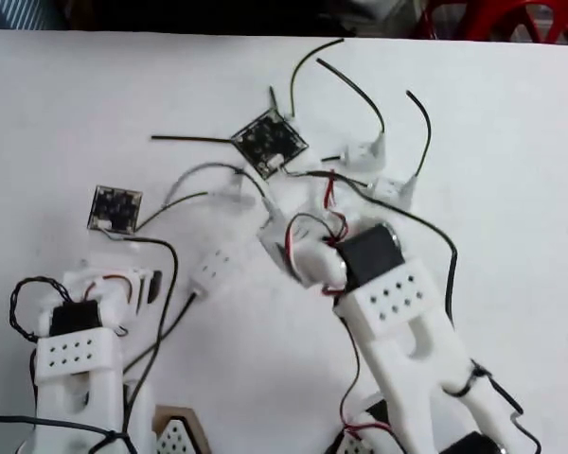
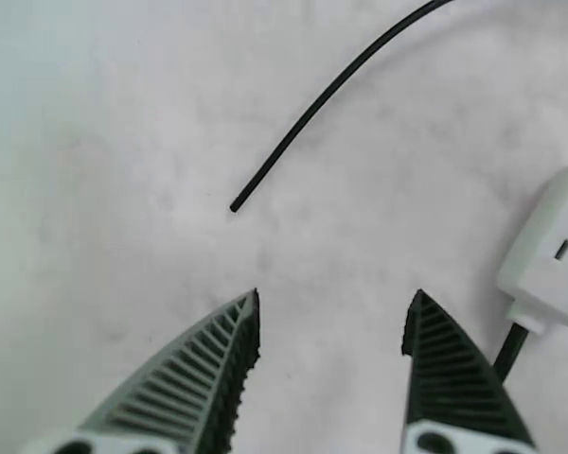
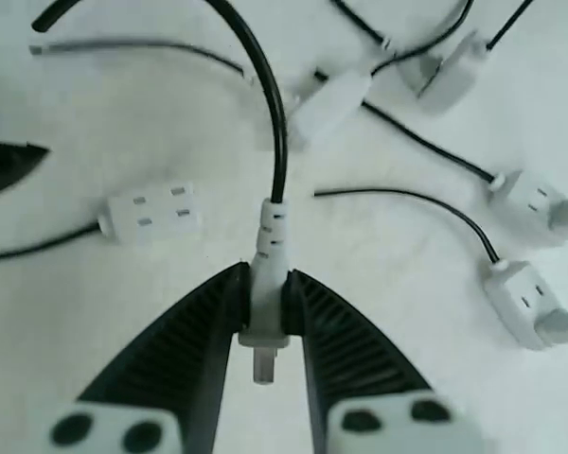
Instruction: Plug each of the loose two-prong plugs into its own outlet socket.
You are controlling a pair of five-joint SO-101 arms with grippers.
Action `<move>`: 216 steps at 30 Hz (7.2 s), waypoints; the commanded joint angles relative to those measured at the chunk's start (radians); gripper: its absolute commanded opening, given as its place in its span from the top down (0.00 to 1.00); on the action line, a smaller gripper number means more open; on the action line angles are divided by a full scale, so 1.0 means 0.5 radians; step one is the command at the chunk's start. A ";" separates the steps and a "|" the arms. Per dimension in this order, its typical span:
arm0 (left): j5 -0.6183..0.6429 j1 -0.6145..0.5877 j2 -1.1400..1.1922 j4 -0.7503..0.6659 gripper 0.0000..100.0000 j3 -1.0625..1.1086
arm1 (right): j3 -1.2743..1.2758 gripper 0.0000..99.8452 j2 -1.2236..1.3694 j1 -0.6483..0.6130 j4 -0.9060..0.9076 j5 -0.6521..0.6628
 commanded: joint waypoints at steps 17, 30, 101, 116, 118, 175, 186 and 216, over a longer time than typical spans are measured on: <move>0.423 0.244 -0.041 -0.181 0.75 -0.295 | 0.675 0.98 -0.164 -0.517 -0.839 -0.460; 0.427 0.649 -0.041 -0.138 0.75 -0.445 | 0.890 0.98 -0.164 -0.517 -0.968 -0.457; 0.411 -0.069 -0.038 -0.098 0.68 -0.270 | 1.148 0.98 0.155 -0.296 -1.864 0.126; 0.408 -0.069 -0.038 -0.101 0.68 -0.242 | 1.102 0.98 0.575 -0.327 -2.122 0.138; 0.408 -0.069 -0.038 -0.101 0.68 -0.242 | 1.099 0.98 0.603 -0.336 -2.122 0.138; 0.408 -0.069 -0.038 -0.101 0.68 -0.239 | 0.838 0.98 0.747 -0.348 -1.735 0.120; 0.408 -0.069 -0.038 -0.101 0.68 -0.239 | 0.832 0.98 0.735 -0.342 -1.603 0.132; 0.408 -0.133 -0.035 -0.095 0.68 -0.239 | 0.825 0.98 1.128 -0.265 -1.333 0.141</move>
